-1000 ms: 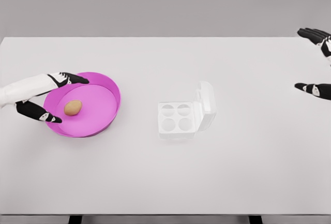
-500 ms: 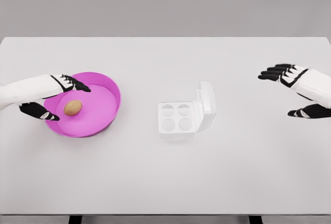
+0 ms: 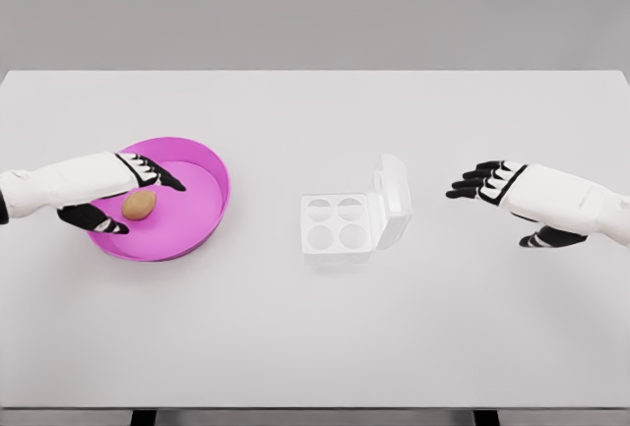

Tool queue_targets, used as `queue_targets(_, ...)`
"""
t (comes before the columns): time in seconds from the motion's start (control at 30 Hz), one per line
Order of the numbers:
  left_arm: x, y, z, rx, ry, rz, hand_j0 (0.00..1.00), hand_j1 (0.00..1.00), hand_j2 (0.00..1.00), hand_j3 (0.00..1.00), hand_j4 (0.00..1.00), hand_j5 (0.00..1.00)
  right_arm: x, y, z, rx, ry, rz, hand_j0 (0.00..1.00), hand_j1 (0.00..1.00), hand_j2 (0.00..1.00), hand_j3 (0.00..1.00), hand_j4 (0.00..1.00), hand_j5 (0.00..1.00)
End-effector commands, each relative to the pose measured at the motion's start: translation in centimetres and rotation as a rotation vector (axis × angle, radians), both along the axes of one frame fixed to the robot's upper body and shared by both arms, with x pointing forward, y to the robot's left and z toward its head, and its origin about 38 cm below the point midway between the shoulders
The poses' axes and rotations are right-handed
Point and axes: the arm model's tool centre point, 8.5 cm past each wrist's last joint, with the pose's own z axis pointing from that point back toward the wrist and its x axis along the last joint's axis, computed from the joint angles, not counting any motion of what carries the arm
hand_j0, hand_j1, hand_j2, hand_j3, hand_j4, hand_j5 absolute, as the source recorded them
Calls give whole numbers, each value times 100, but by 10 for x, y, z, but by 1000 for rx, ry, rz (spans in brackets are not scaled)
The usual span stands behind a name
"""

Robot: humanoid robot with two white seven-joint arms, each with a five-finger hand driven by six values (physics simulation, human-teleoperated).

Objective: Pack egg into the box and close the box lid

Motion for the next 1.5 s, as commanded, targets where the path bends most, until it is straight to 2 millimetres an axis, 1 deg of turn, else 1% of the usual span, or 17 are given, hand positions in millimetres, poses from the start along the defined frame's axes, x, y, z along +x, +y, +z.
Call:
queue_targets(0.0,0,-2,-2,-7,7,-2,88,88,88,88,88,88,0,1,-1,0,6,1,100,100,100,100,100,100)
queue_targets(0.13,-1,-4,-5,-5,14,-7,89,89,89,89,89,89,0,0,0,-4,5,0,100,100,100,100,100,100)
queue_targets(0.2,2,-1,-10,4,49,60,89,89,89,89,89,89,0,-1,1,-4,2,-1,100,100,100,100,100,100)
queue_targets(0.33,6,4,-14,15,82,139,89,89,89,89,89,89,0,0,0,-3,2,-1,100,100,100,100,100,100)
queue_targets(0.4,9,7,-16,49,81,172,89,89,89,89,89,89,0,1,0,2,2,0,100,100,100,100,100,100)
queue_targets(0.7,10,4,-17,75,66,167,88,88,88,88,88,88,0,2,-2,8,7,3,100,100,100,100,100,100)
queue_targets(0.8,12,2,-21,93,61,171,88,88,88,88,88,88,0,3,-3,8,7,4,100,100,100,100,100,100)
queue_targets(0.83,13,1,-22,92,65,184,88,88,88,88,88,88,2,4,0,11,-3,4,100,100,100,100,100,100)
queue_targets(0.87,13,1,-23,91,68,192,88,88,88,88,88,88,2,5,-1,10,1,9,100,100,100,100,100,100)
queue_targets(0.9,14,0,-24,93,67,193,88,88,88,88,88,88,3,12,-2,8,4,29,100,100,100,100,100,100)
queue_targets(1.27,14,0,-25,90,69,196,88,88,88,88,88,88,4,13,-1,1,2,34,100,100,100,100,100,100)
queue_targets(1.3,15,4,-28,91,78,208,88,88,88,88,88,88,4,13,-1,1,3,35,100,100,100,100,100,100)
queue_targets(1.4,17,1,-27,85,75,208,88,88,88,88,88,88,3,17,-7,-2,19,48,100,100,100,100,100,100)
queue_targets(1.47,18,3,-29,84,78,212,88,88,88,88,88,88,3,17,-6,-4,19,48,100,100,100,100,100,100)
